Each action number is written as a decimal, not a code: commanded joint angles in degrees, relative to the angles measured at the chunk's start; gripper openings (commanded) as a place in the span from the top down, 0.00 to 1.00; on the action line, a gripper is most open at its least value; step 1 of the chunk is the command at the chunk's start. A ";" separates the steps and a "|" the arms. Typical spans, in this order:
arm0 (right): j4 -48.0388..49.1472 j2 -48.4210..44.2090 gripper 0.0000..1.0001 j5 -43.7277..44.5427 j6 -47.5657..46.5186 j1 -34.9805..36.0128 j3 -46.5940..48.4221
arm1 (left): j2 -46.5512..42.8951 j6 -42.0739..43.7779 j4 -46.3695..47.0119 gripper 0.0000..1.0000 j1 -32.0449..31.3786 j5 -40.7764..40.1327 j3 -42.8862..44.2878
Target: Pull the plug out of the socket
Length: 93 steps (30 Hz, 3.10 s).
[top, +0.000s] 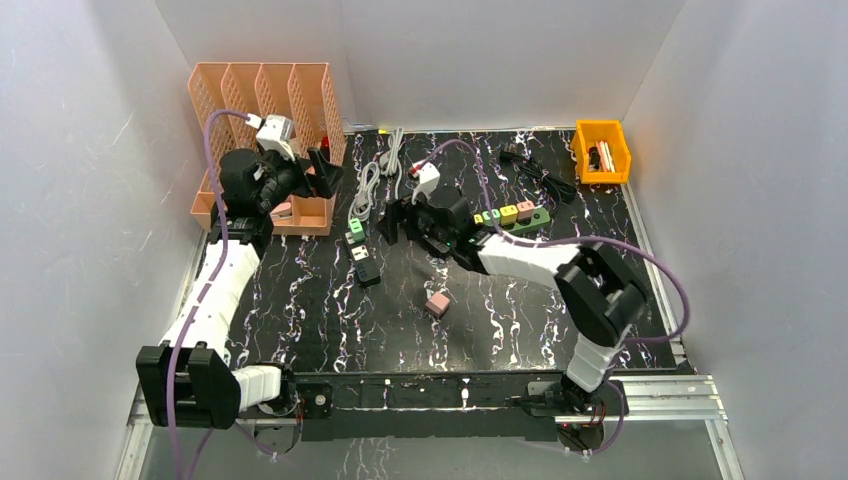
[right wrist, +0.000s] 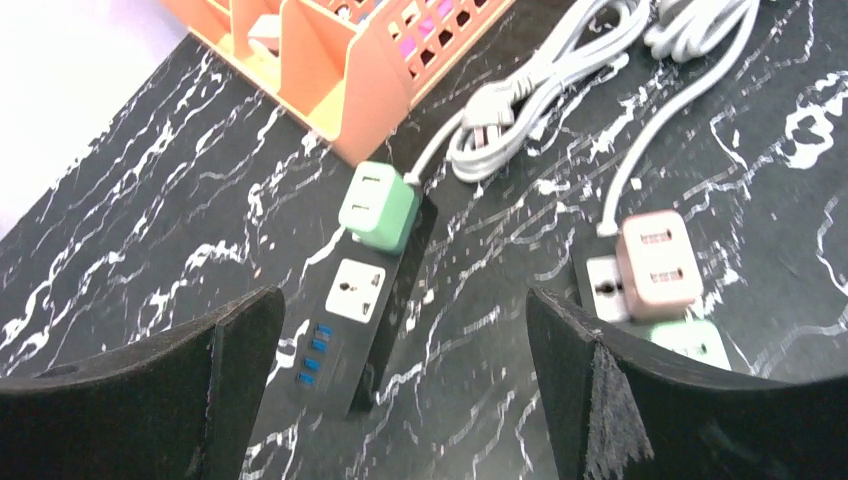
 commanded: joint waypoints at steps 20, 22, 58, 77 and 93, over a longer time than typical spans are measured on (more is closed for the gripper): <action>-16.62 25.55 0.16 10.28 -9.85 9.09 32.02 | 1.59 -25.51 0.01 0.01 0.58 -31.12 -8.44; -16.78 26.07 0.20 10.52 -9.74 9.11 32.33 | 0.71 -26.91 0.14 0.02 0.59 -30.98 -9.94; -15.34 20.81 1.00 3.34 -0.26 6.59 35.95 | -3.50 -36.49 9.75 0.02 -13.99 -22.94 -34.24; -7.96 10.53 1.00 -23.25 12.97 1.02 28.15 | -0.04 -37.97 27.46 0.70 -14.14 -23.43 -35.59; -20.53 -7.40 1.00 -27.01 1.43 -9.81 16.58 | 13.44 -32.09 21.53 1.00 -14.28 -14.31 -24.97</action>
